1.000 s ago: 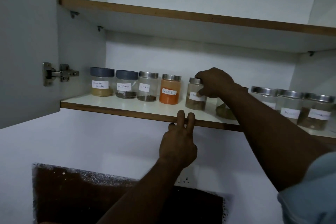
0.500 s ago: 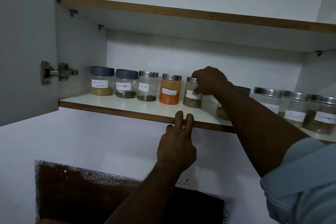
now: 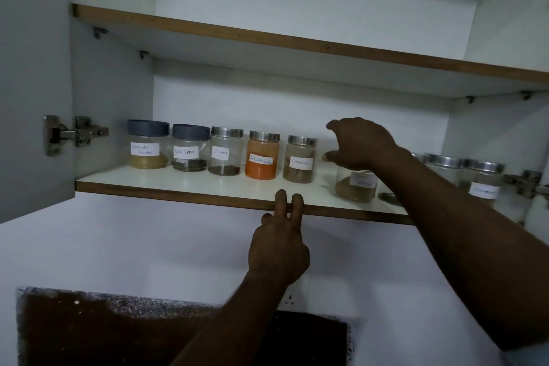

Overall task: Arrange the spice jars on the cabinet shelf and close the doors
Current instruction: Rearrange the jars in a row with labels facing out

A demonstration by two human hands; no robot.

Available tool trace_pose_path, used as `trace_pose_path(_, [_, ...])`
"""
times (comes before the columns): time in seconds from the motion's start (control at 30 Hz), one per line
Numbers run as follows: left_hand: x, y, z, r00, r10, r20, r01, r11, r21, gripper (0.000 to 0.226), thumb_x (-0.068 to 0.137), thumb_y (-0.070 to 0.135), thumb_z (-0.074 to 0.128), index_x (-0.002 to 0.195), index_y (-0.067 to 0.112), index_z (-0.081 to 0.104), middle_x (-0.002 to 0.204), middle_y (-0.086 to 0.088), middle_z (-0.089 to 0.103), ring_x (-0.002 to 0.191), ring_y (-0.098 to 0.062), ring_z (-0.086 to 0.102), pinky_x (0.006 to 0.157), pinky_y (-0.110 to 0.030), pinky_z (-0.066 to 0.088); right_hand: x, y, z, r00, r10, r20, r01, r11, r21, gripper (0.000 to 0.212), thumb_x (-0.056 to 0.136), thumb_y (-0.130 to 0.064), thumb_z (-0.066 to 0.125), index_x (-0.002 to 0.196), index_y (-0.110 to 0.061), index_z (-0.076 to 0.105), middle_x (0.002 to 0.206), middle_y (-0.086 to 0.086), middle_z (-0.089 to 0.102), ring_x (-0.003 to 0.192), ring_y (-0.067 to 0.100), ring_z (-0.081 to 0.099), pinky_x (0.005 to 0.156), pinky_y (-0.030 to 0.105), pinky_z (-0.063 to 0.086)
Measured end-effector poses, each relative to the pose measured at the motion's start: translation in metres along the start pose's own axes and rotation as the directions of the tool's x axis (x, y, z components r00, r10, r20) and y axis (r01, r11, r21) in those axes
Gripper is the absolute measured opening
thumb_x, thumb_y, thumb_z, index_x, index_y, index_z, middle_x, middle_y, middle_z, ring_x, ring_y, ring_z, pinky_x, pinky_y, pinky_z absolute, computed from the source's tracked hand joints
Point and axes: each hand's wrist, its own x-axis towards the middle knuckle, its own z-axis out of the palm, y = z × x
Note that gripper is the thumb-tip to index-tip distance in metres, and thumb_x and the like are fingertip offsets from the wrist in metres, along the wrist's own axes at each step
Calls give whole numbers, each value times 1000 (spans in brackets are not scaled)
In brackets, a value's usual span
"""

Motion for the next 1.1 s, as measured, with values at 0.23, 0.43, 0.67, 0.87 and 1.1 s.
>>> trace_pose_path(0.23, [-1,8,-2,999,-27,28,25,998,62,92,80,35,68,152,23,11,162,-9,7,99,-26,60,66,-27,48,-39,35,-1,988,80,134,-81,997,5,69,83,-46,78,139,-19,48,128,6,65,110,28,62,82,38,51])
trace_pose_path(0.43, [11,20,-27,995,78,-68,-49,934,354,56,87,35,65,136,15,46,125,-12,58,85,-26,60,63,-33,44,-52,62,8,986,53,160,-47,998,-40,54,84,-43,79,129,-22,57,118,3,68,102,23,59,83,38,50])
trace_pose_path(0.67, [64,36,-39,939,338,66,-340,876,343,72,80,85,45,90,23,78,93,-1,71,106,-23,57,90,-45,43,-27,64,24,992,-7,128,1,999,43,47,85,-49,77,119,-21,61,108,3,67,92,19,57,74,33,45])
trace_pose_path(0.87, [108,36,-29,960,104,261,-78,991,-108,68,76,87,51,88,26,79,83,5,72,80,-11,64,76,-36,59,4,59,43,994,-28,107,26,999,18,50,85,-47,78,121,-17,61,110,6,65,90,19,53,74,34,43])
trace_pose_path(1.1, [110,31,-20,964,147,223,-142,989,-37,71,80,89,38,105,35,77,101,4,74,93,-15,65,81,-40,59,27,59,60,994,-40,100,41,999,-4,53,84,-48,79,123,-15,63,114,7,67,91,19,52,74,33,42])
